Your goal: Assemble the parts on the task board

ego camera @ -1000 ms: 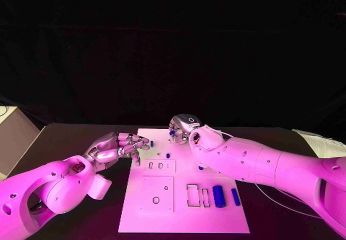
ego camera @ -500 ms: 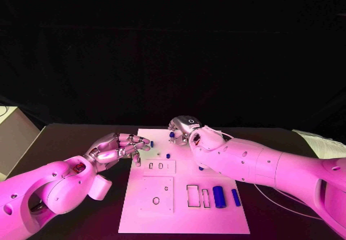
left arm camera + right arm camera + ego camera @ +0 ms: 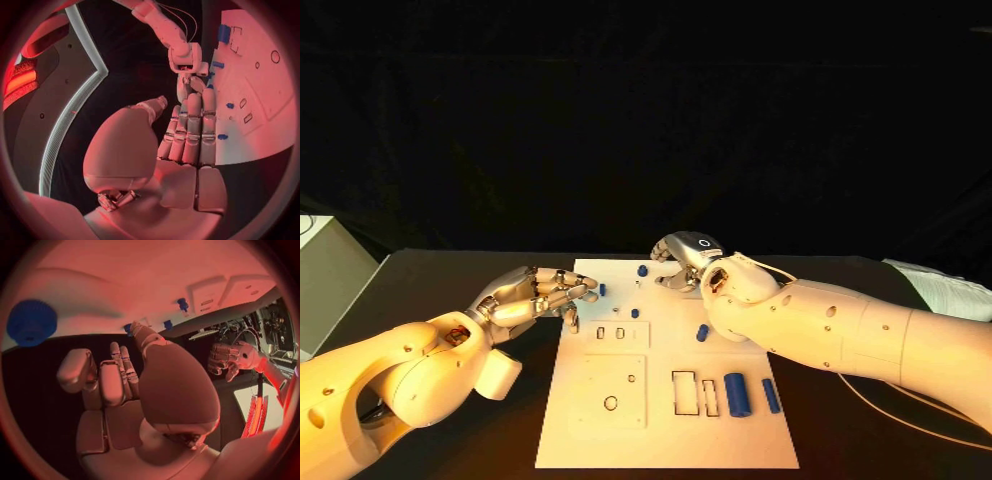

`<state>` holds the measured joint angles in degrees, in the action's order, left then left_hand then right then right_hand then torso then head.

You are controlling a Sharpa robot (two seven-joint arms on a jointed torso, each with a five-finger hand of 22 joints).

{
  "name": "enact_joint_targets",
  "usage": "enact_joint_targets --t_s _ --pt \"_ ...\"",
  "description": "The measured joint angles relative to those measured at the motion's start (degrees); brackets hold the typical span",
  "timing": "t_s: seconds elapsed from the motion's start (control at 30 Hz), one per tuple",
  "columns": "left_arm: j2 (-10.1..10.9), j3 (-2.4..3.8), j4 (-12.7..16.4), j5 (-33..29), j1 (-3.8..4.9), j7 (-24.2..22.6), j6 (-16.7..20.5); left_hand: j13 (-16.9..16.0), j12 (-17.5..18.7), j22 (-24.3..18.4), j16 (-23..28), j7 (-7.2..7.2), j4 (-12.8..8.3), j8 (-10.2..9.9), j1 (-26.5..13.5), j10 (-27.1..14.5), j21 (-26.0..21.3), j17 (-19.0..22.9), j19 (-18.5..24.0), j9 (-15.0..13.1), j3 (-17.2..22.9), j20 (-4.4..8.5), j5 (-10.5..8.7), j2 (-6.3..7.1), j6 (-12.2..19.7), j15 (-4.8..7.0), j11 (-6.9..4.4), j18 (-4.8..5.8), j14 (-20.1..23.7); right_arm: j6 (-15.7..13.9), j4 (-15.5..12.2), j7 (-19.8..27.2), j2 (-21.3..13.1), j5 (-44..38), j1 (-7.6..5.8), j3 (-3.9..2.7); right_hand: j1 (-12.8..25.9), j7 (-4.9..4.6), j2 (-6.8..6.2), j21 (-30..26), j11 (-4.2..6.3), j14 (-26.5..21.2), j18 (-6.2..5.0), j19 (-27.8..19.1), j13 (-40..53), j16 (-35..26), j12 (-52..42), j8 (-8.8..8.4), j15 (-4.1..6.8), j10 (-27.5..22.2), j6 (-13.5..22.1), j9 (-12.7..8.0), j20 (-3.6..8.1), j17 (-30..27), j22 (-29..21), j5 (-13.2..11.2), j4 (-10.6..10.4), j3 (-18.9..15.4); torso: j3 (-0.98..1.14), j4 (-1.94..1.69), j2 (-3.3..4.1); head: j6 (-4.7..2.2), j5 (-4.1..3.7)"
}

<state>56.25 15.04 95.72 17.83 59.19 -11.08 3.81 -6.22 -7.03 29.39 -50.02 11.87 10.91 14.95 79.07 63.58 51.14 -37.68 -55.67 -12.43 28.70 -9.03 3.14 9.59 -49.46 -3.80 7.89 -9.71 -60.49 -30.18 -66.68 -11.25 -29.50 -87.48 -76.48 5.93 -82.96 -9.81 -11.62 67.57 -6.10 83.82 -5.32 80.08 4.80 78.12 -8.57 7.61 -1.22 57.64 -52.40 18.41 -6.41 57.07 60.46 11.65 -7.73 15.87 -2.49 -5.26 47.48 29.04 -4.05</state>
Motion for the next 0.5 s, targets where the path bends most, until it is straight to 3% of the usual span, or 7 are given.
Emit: enact_joint_targets --t_s 0.13,0.23,0.3,0.33,0.4,0.43,0.5 --pt "0.10 0.00 -0.16 0.00 0.00 0.00 -0.02 0.00 0.00 0.00 0.00 0.00 0.00 0.00 0.00 -0.21 0.00 0.00 0.00 0.00 0.00 0.00 0.00 0.00 0.00 0.00 0.21 0.00 0.00 -0.24 -3.32 0.32 -4.41 3.66 -1.06 -0.32 -0.38 0.37 -0.38 3.68 0.45 0.19 0.00 1.82 1.32 1.12 -3.00 0.00 0.27 5.17 -1.01 0.35 0.33 1.98 4.79 0.25 -1.30 2.66 0.22 0.40 -0.17 -0.09 -0.13" --pt "0.19 0.00 -0.40 0.00 -0.01 0.00 -0.05 0.00 0.00 0.00 0.00 0.00 0.00 0.00 0.00 -0.21 0.00 0.00 0.00 0.00 0.00 0.00 0.00 0.00 0.00 0.00 0.21 0.00 0.00 -0.17 -5.22 0.73 -7.61 7.58 -1.74 -0.42 -1.09 0.80 -1.12 7.71 0.98 0.20 0.96 3.35 3.51 1.73 -6.51 0.00 1.49 10.20 -1.65 0.62 1.09 2.98 9.99 0.35 -1.63 4.83 0.43 0.79 -0.30 -0.15 -0.16" --pt "0.23 0.00 -0.57 0.00 -0.01 0.00 -0.07 0.00 0.00 -0.01 0.00 0.00 0.00 0.00 0.00 -0.21 0.00 0.00 0.00 0.00 0.00 0.00 0.00 0.00 0.00 0.00 0.21 0.00 0.00 0.03 -5.88 0.96 -9.35 10.20 -2.12 -0.46 -0.73 0.88 -1.98 8.82 1.06 0.20 0.96 3.74 5.48 2.00 -9.18 0.00 2.08 12.35 -1.76 0.73 1.47 3.59 11.42 0.35 -1.60 5.11 0.57 1.07 -0.38 -0.16 -0.14" --pt "0.24 0.00 -0.64 0.00 -0.01 0.00 -0.07 0.01 0.00 0.01 0.19 0.00 -0.10 0.00 0.00 -0.21 0.00 0.02 0.00 -0.01 0.11 0.00 0.00 0.00 0.00 0.00 0.21 0.00 0.00 0.18 -6.07 1.04 -10.07 11.41 -2.28 -0.49 -0.56 0.94 -2.96 9.74 1.00 0.21 0.96 3.95 11.36 2.54 -15.93 0.00 2.52 14.33 -1.78 0.95 1.74 4.47 12.65 0.50 -1.34 4.85 0.64 1.16 -0.41 -0.16 -0.13" --pt "0.26 0.00 -0.80 0.00 -0.01 -0.01 -0.08 0.01 0.00 0.05 0.21 0.00 -0.16 0.00 0.00 -0.21 0.00 0.06 0.00 -0.05 0.16 0.00 0.00 0.00 0.00 0.00 0.21 0.00 0.00 0.70 -6.35 1.14 -11.48 13.92 -2.58 -0.52 -0.30 1.45 -3.02 11.47 1.63 0.30 1.83 4.01 33.60 3.80 -34.84 -0.10 2.95 17.26 -1.02 1.45 2.00 6.93 14.11 1.27 -1.12 3.75 0.75 1.36 -0.46 -0.17 -0.11" --pt "0.27 0.00 -0.83 0.00 0.00 -0.02 -0.08 0.01 0.00 0.05 0.21 0.00 -0.16 0.00 0.00 -0.21 0.00 0.06 0.00 -0.05 0.16 0.00 0.00 0.00 0.00 0.00 0.21 0.00 0.00 0.97 -6.40 1.14 -11.91 14.70 -2.65 -0.52 0.02 1.28 -2.71 12.81 1.84 0.14 1.83 3.93 50.38 5.03 -48.02 -0.10 2.48 19.22 -0.29 1.90 1.88 9.69 14.39 1.58 -1.50 3.02 0.82 1.43 -0.48 -0.17 -0.11" --pt "0.30 0.00 -0.95 0.00 0.00 -0.03 -0.09 0.01 0.00 0.05 0.21 0.00 -0.16 0.00 0.00 -0.21 0.00 0.06 0.00 -0.05 0.16 0.00 0.00 0.00 0.00 0.00 0.21 0.01 0.00 1.75 -6.42 1.11 -12.66 15.98 -2.76 -0.52 0.39 0.60 -2.34 14.84 1.84 0.12 2.76 3.92 66.34 6.75 -67.51 -0.10 1.71 23.38 0.69 2.30 1.23 14.24 14.49 1.58 -2.27 1.91 0.92 1.55 -0.51 -0.10 -0.21"
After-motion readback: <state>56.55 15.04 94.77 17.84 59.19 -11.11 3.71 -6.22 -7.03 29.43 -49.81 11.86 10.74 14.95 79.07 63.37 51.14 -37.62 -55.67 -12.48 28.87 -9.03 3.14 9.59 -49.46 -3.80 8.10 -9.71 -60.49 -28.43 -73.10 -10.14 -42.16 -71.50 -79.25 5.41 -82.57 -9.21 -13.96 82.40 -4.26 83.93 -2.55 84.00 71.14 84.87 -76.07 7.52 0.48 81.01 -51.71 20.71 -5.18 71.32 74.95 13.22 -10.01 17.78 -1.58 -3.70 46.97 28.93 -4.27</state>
